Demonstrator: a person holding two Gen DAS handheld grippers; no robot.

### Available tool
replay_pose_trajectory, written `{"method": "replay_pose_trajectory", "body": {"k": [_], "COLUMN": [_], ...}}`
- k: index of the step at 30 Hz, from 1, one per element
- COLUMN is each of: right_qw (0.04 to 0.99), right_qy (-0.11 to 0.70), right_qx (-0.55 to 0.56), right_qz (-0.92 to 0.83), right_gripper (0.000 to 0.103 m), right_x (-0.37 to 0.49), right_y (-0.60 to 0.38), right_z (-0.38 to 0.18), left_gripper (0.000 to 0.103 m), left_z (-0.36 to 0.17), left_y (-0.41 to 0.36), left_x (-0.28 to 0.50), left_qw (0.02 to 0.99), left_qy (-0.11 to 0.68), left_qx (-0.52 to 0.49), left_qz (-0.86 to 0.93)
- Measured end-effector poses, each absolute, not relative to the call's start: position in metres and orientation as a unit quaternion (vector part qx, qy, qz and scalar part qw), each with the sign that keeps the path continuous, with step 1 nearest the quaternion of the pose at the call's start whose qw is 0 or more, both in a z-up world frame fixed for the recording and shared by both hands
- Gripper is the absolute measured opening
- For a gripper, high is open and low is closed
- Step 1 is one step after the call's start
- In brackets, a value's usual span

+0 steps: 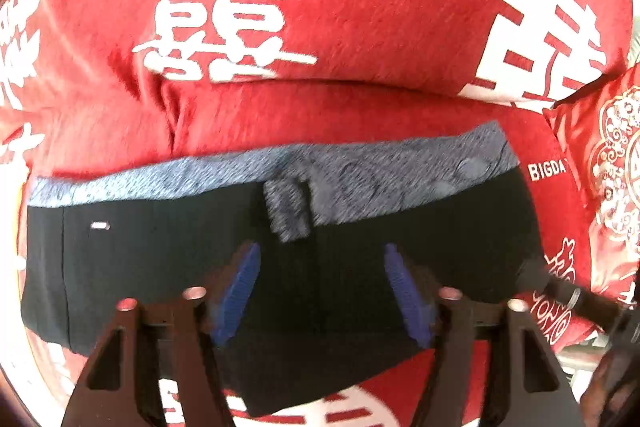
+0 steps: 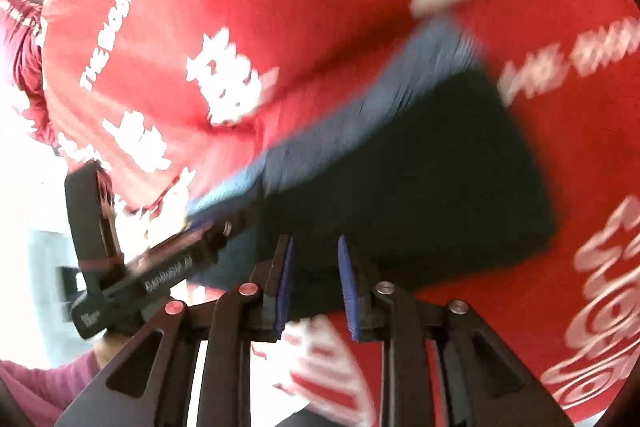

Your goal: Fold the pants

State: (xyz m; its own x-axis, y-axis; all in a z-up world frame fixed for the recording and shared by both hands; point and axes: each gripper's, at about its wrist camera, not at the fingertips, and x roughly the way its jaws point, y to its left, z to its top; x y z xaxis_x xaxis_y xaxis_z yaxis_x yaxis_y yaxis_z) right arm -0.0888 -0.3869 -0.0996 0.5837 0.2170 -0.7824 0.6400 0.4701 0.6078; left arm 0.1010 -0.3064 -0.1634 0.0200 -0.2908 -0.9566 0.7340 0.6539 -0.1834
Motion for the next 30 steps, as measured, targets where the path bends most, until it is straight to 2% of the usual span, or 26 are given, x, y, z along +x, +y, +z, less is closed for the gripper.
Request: {"method": "replay_pose_trajectory", "body": {"k": [3, 4, 6, 8, 9, 10, 14, 19, 26, 28, 30], "right_qw": [0.745, 0.744, 0.721, 0.701, 0.71, 0.716, 0.728, 0.719, 0.722, 0.721, 0.719], "right_qy": [0.452, 0.459, 0.508, 0.53, 0.522, 0.519, 0.515, 0.529, 0.559, 0.566, 0.571], "right_qx": [0.453, 0.444, 0.423, 0.429, 0.426, 0.419, 0.403, 0.404, 0.356, 0.349, 0.345], "right_qz": [-0.189, -0.196, -0.209, -0.207, -0.205, -0.205, -0.205, -0.2, -0.197, -0.195, -0.193], "right_gripper": [0.026, 0.029, 0.034, 0.034, 0.034, 0.036, 0.043, 0.059, 0.065, 0.073, 0.076], "right_x": [-0.085, -0.084, -0.077, -0.077, -0.078, -0.079, -0.073, -0.066, -0.052, -0.046, -0.041], "right_y": [-0.418, -0.422, -0.427, -0.422, -0.415, -0.411, -0.395, -0.39, -0.349, -0.341, -0.333], "right_z": [-0.1, -0.104, -0.129, -0.148, -0.15, -0.15, -0.146, -0.137, -0.129, -0.128, -0.128], "left_gripper": [0.081, 0.081, 0.081, 0.084, 0.089, 0.091, 0.091, 0.09, 0.09, 0.09, 0.09], "left_z": [-0.173, -0.181, -0.205, -0.22, -0.219, -0.219, -0.214, -0.205, -0.195, -0.193, -0.193], "left_y": [-0.321, -0.326, -0.323, -0.314, -0.306, -0.3, -0.291, -0.273, -0.226, -0.21, -0.196], "left_x": [0.096, 0.092, 0.087, 0.086, 0.089, 0.092, 0.094, 0.097, 0.115, 0.122, 0.128], "left_qw": [0.684, 0.679, 0.67, 0.658, 0.665, 0.666, 0.662, 0.663, 0.674, 0.677, 0.679], "left_qy": [0.597, 0.599, 0.615, 0.637, 0.639, 0.644, 0.645, 0.649, 0.66, 0.662, 0.664], "left_qx": [0.19, 0.206, 0.251, 0.244, 0.222, 0.215, 0.221, 0.219, 0.189, 0.185, 0.179], "left_qz": [-0.374, -0.37, -0.332, -0.32, -0.316, -0.31, -0.311, -0.302, -0.273, -0.264, -0.257]}}
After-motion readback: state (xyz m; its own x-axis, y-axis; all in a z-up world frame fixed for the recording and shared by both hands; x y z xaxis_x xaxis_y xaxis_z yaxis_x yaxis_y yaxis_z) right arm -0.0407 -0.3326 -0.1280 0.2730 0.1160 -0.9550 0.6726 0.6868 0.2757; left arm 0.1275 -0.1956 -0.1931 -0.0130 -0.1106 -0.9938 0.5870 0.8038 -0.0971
